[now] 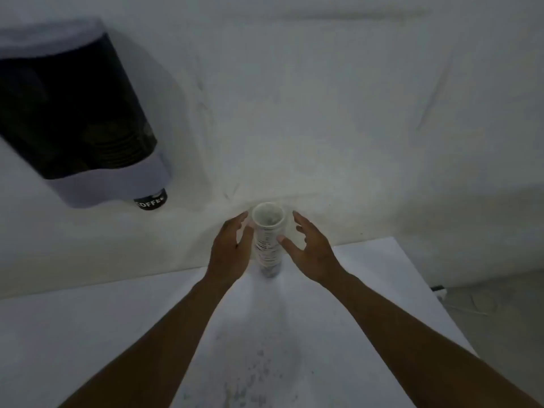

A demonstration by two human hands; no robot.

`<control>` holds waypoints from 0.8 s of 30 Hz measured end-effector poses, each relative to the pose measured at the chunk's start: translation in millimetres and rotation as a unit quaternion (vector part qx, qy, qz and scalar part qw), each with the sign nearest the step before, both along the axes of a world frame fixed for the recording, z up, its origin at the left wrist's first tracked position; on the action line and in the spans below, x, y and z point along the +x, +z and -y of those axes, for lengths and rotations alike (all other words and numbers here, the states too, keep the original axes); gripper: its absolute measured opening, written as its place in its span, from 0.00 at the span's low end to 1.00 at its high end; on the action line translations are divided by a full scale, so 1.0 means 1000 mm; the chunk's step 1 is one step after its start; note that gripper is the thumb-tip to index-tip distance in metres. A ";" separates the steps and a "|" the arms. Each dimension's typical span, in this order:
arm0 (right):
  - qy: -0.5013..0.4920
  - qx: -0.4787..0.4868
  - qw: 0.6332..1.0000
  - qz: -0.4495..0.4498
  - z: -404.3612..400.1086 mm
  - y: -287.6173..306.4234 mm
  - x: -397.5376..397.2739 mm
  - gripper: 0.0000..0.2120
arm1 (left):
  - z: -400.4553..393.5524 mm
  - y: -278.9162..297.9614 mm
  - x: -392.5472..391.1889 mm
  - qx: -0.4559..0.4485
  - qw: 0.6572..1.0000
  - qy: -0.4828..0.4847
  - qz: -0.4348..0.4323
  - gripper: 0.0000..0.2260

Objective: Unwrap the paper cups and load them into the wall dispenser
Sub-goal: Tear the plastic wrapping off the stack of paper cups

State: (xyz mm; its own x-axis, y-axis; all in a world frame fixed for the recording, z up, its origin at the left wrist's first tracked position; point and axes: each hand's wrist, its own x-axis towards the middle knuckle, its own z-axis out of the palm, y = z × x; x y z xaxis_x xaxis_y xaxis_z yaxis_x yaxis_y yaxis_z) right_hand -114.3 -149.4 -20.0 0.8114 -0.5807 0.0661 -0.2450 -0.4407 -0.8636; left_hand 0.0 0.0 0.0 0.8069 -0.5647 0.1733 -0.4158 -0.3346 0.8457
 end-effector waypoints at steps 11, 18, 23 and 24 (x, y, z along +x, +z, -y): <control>0.024 0.082 0.996 0.036 0.017 -0.045 0.039 0.30 | 0.038 -0.028 0.011 -0.080 0.974 -0.046 -0.208 0.13; -0.012 0.076 0.994 0.072 -0.029 -0.035 0.024 0.30 | 0.001 -0.012 0.002 -0.087 0.970 -0.043 -0.221 0.14; -0.017 0.064 0.995 0.080 -0.102 -0.022 0.000 0.32 | -0.072 0.002 -0.017 -0.088 0.970 -0.055 -0.220 0.15; -0.017 0.062 0.995 0.081 -0.117 -0.020 -0.004 0.33 | -0.087 0.004 -0.021 -0.092 0.969 -0.052 -0.224 0.16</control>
State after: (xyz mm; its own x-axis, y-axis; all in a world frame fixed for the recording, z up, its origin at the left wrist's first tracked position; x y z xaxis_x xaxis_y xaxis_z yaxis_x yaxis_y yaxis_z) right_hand -117.9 -32.3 -40.2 0.7757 -0.6195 0.1201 -0.1112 -0.3216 -0.9403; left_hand -21.1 87.1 3.7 0.7652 -0.6393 -0.0758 -0.0170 -0.1378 0.9903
